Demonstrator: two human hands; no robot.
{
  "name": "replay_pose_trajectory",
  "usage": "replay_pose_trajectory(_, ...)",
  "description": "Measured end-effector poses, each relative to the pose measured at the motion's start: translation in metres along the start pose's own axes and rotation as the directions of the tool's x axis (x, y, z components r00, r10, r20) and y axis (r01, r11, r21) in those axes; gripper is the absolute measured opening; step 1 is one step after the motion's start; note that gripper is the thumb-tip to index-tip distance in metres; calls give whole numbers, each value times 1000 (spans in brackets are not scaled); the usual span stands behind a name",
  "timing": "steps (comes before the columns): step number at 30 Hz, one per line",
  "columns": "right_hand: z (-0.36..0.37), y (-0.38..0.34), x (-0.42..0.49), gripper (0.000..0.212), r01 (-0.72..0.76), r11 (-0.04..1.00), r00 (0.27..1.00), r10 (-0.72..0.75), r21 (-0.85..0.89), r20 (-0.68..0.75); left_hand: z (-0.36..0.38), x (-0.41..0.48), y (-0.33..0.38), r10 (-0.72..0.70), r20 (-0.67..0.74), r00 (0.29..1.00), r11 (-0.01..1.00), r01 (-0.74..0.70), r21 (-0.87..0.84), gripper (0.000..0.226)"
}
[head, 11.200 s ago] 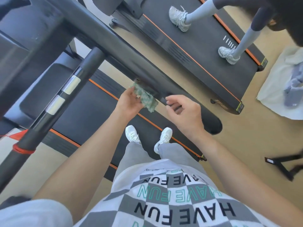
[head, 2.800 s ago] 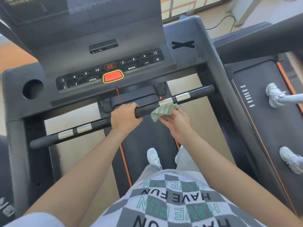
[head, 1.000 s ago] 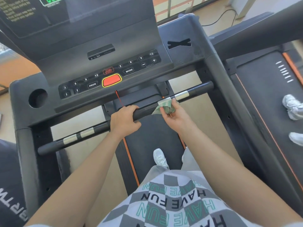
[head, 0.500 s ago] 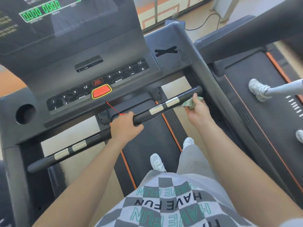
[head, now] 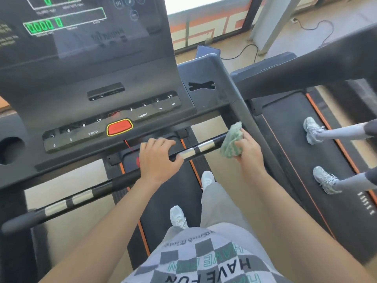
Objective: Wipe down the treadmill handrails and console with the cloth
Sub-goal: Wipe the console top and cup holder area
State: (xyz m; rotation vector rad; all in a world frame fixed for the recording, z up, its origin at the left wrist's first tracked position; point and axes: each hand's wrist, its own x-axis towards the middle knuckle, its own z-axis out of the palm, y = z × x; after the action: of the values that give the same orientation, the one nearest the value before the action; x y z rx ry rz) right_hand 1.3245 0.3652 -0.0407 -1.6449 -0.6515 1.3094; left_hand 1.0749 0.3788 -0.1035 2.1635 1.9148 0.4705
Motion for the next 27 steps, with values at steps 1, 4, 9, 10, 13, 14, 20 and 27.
replay_pose_trajectory(1,-2,-14,9,54,63,993,998,-64,-103,-10,-1,13,5,25,-74,997,999,-27,-20,41)
replay_pose_trajectory(4,3,-48,52,60,288,821,956,-274,-493,102,-4,58,15,34,-177,984,999,-37,-15,36)
replay_pose_trajectory(9,31,-55,124,71,512,96,841,-258,-854,475,-3,108,19,23,-138,990,999,-17,41,45)
replay_pose_trajectory(10,35,-53,132,70,536,33,818,-269,-844,509,0,112,19,39,-138,990,998,-32,50,46)
replay_pose_trajectory(13,36,-45,155,53,637,-71,691,-389,-767,610,9,118,26,125,-156,980,989,-111,93,51)
replay_pose_trajectory(14,35,-42,162,49,648,-78,686,-373,-758,625,13,119,31,155,-146,977,984,-140,112,52)
replay_pose_trajectory(20,52,-18,172,54,763,-167,583,-242,-625,776,36,117,57,140,-49,989,967,-126,223,58)
replay_pose_trajectory(27,101,-70,241,57,803,-218,540,-129,-555,832,38,117,51,147,-96,984,959,-119,256,54)
